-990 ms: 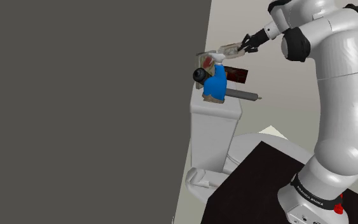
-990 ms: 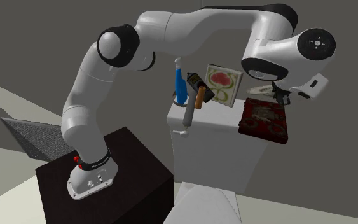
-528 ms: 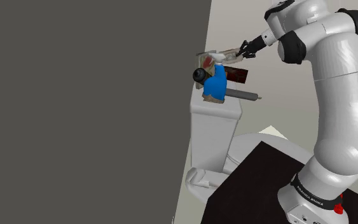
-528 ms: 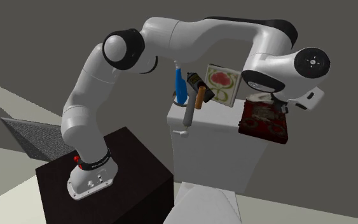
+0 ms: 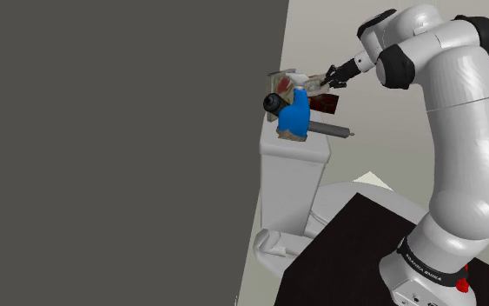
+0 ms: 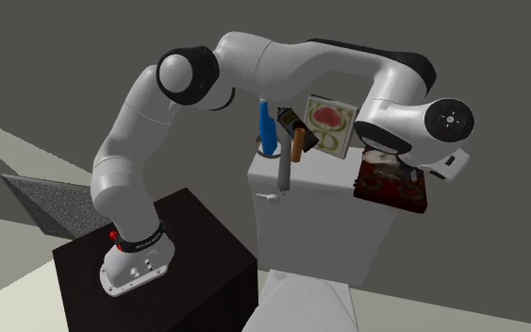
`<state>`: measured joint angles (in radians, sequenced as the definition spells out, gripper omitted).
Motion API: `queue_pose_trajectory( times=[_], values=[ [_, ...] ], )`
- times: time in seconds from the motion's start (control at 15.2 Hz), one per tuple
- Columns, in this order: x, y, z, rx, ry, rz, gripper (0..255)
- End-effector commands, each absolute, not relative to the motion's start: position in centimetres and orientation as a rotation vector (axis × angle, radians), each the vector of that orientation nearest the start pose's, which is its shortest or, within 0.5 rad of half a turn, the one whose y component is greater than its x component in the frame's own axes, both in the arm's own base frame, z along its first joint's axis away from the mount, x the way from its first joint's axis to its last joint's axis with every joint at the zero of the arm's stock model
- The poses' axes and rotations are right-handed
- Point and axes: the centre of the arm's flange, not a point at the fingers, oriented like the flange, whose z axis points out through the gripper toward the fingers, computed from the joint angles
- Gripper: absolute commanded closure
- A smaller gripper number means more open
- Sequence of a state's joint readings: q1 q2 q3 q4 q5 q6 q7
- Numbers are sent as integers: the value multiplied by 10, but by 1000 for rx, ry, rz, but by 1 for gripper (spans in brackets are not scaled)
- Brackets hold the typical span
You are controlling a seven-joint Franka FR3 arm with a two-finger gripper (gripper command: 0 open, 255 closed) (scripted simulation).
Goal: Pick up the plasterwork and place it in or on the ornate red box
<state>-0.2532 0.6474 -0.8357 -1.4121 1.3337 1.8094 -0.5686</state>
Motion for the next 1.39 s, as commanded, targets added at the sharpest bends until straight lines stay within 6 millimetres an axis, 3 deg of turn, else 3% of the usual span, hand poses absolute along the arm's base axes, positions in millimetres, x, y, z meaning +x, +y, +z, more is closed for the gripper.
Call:
queue_pose_trajectory(
  times=[0.0, 0.46, 0.53, 0.86, 1.12, 1.32],
  values=[
    [513, -507, 424, -2276, 935, -769, 255],
    [513, -507, 424, -2276, 935, -769, 255],
    [513, -507, 424, -2276, 935, -769, 0],
    [513, -507, 424, -2276, 935, -769, 0],
    [479, -520, 458, -2276, 935, -769, 0],
    [479, -520, 458, -2276, 935, -769, 0]
  ],
)
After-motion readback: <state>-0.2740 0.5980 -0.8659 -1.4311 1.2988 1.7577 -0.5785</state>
